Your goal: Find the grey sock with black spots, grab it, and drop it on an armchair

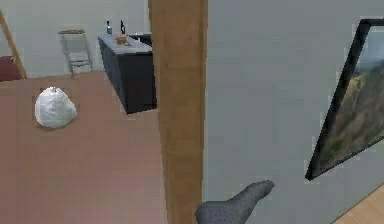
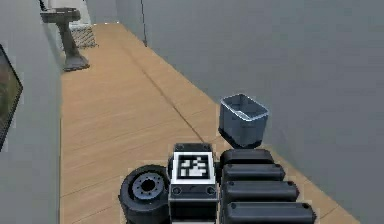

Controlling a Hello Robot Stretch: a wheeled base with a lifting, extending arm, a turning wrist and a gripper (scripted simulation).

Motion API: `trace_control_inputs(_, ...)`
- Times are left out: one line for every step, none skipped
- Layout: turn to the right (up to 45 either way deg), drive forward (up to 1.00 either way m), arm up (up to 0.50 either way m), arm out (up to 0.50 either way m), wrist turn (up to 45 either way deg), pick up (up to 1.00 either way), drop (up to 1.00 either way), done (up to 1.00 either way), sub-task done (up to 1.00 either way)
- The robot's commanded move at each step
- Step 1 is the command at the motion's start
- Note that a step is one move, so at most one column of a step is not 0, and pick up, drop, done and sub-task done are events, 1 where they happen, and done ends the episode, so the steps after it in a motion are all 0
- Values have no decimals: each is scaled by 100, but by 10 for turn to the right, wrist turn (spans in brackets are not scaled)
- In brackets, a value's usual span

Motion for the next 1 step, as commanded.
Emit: trace_control_inputs(450,0,0,0,0,0,0,0,0)
